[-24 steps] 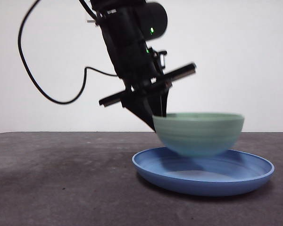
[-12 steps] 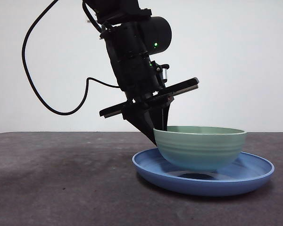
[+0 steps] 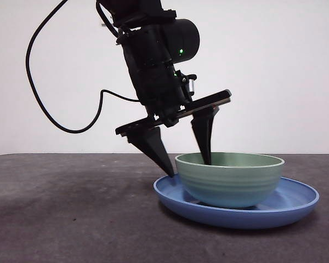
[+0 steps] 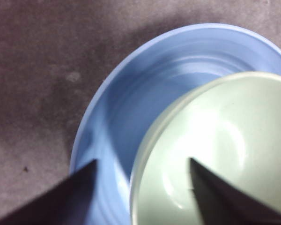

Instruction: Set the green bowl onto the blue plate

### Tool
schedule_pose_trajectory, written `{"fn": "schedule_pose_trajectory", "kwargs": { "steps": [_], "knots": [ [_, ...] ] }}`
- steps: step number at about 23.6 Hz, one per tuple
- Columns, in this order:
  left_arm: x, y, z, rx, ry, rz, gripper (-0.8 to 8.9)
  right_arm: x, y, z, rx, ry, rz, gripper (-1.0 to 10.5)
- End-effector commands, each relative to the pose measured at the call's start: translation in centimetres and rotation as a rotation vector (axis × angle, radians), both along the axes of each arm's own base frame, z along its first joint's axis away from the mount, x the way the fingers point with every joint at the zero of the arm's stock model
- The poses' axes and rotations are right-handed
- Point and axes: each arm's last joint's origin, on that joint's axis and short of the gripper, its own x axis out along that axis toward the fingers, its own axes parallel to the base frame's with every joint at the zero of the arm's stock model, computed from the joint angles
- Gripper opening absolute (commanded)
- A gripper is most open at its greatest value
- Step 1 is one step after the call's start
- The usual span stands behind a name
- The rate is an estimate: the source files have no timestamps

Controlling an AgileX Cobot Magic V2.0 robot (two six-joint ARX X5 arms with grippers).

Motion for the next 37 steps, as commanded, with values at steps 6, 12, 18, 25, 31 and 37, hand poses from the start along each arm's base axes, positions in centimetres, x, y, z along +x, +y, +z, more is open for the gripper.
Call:
{"fn": "schedule_pose_trajectory", "kwargs": {
  "steps": [6,12,18,25,31,37],
  "knots": [
    [-0.1,-0.6,4.2,0.026,-0.007,-0.079,5.35,0.0,0.1,0.6,0.002,-0.023,0.008,6.0],
    [-3.3,2.5,10.8,0.022,-0.095,-0.201,6.38,0.0,0.1,0.6,0.002,-0.024,0.008,6.0],
    [-8.9,7.9,18.5,-0.03,-0.234,-0.279,6.34,0.0,0.1,0.6,0.002,-0.024,0.008,6.0],
    [-16.4,15.0,23.1,-0.167,-0.446,-0.28,6.34,0.0,0.1,0.6,0.002,-0.024,0.008,6.0],
    [-21.1,19.5,22.2,-0.265,-0.582,-0.262,6.34,0.0,0.1,0.6,0.002,-0.023,0.008,6.0],
    [-25.2,23.4,19.8,-0.378,-0.696,-0.199,6.34,0.0,0.1,0.6,0.002,-0.023,0.008,6.0]
  ]
}}
